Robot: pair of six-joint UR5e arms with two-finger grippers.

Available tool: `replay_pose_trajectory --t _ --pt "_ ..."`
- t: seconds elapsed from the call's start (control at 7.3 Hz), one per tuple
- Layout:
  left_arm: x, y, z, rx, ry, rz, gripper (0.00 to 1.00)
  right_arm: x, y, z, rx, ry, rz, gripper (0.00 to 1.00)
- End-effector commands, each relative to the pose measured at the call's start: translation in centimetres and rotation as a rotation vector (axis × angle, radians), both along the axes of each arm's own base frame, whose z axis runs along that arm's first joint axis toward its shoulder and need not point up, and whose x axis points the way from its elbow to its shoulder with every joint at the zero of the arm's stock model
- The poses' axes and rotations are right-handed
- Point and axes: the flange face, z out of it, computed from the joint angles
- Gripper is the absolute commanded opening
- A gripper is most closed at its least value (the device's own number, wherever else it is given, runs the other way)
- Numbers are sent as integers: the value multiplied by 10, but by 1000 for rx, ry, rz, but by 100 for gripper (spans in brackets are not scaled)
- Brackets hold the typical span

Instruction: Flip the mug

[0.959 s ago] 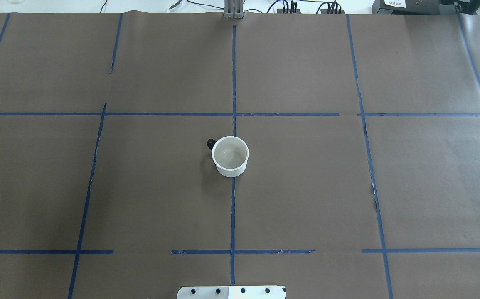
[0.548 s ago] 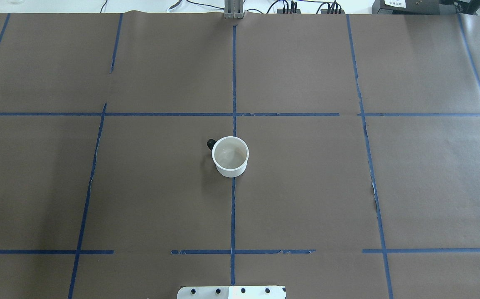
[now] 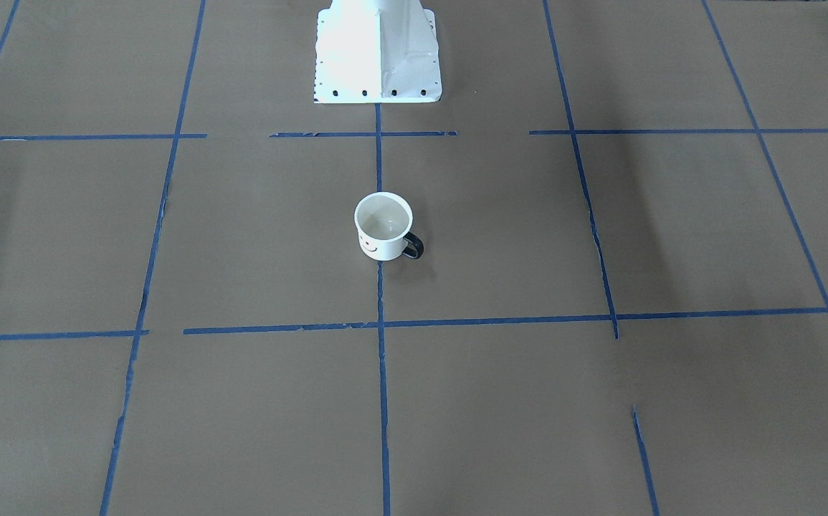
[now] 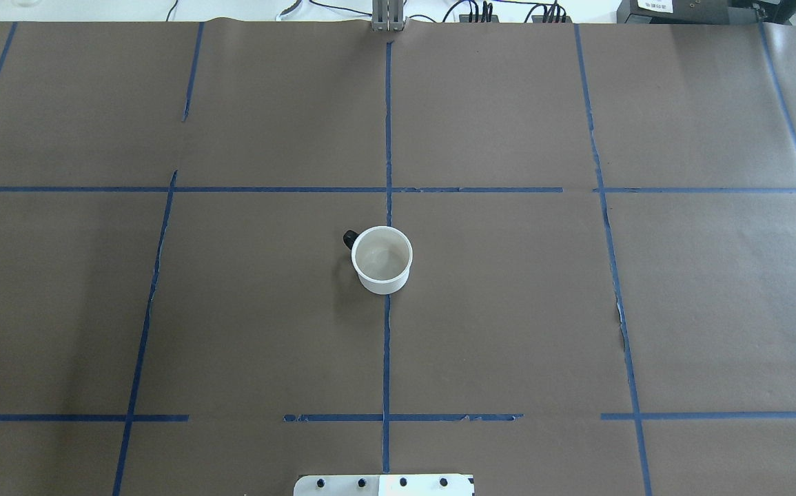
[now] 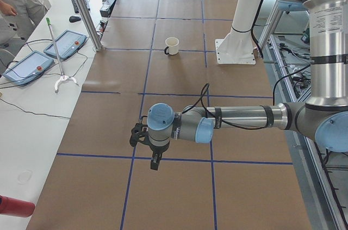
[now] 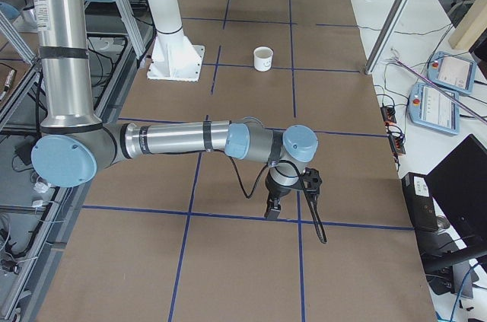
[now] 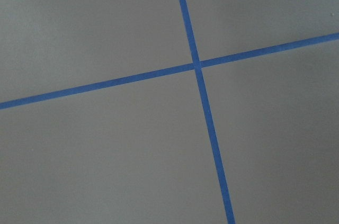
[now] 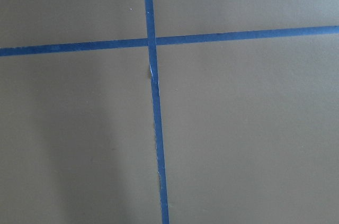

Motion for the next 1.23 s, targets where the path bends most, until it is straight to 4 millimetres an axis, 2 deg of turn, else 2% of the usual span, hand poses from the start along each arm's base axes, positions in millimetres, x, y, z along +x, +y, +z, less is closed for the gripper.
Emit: replay_pose_trajectory --t 0.0,1.1 --pt "-1 4 7 -10 -10 4 100 0 0 0 0 0 0 100" --pt "-1 0 -1 6 -9 0 100 0 0 0 0 0 0 100"
